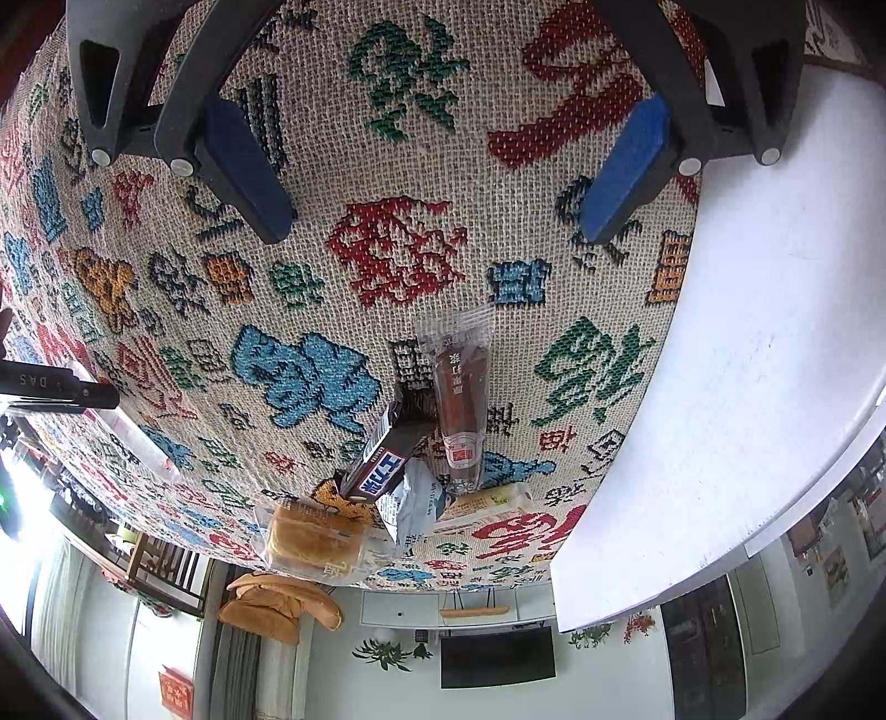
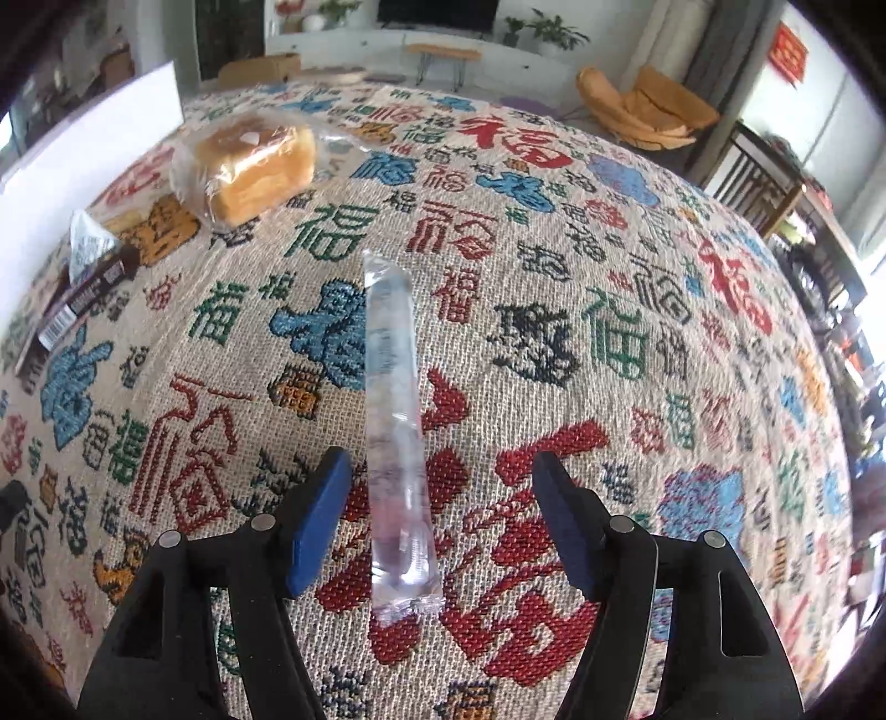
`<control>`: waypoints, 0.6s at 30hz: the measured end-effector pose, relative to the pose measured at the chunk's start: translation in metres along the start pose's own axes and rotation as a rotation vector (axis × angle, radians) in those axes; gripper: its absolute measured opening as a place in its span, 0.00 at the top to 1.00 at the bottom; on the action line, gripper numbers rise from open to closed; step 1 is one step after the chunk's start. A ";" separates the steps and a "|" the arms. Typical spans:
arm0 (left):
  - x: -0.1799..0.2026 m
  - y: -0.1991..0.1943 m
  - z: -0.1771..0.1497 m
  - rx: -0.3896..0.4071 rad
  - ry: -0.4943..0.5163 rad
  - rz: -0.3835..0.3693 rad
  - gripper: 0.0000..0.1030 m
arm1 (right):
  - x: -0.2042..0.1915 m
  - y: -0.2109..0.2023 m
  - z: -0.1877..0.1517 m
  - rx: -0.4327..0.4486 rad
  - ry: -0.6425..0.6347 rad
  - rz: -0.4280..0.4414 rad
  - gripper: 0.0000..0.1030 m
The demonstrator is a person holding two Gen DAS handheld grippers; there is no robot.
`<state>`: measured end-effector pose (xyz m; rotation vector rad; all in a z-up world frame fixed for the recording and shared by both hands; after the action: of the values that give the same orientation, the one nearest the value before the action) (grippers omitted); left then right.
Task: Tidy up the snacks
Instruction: 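Move left gripper onto the chocolate bar while right holds the stick pack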
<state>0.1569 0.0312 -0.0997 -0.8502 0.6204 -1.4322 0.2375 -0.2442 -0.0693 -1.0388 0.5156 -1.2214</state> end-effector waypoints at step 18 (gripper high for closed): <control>0.000 0.001 0.000 -0.001 -0.001 -0.002 0.00 | 0.002 0.004 -0.014 0.150 0.076 0.050 0.18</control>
<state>0.1576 0.0313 -0.1003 -0.8525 0.6202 -1.4334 0.2294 -0.2515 -0.0788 -0.8504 0.4981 -1.2390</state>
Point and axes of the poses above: each gripper's, at about its wrist camera, not at the fingertips, and y roughly the way its jaws point, x to its right, z to its top, the point moved 4 cm from there along y, roughly the way its jaws point, and after that the axes turned 11 degrees about -y, right-handed, at the moved point
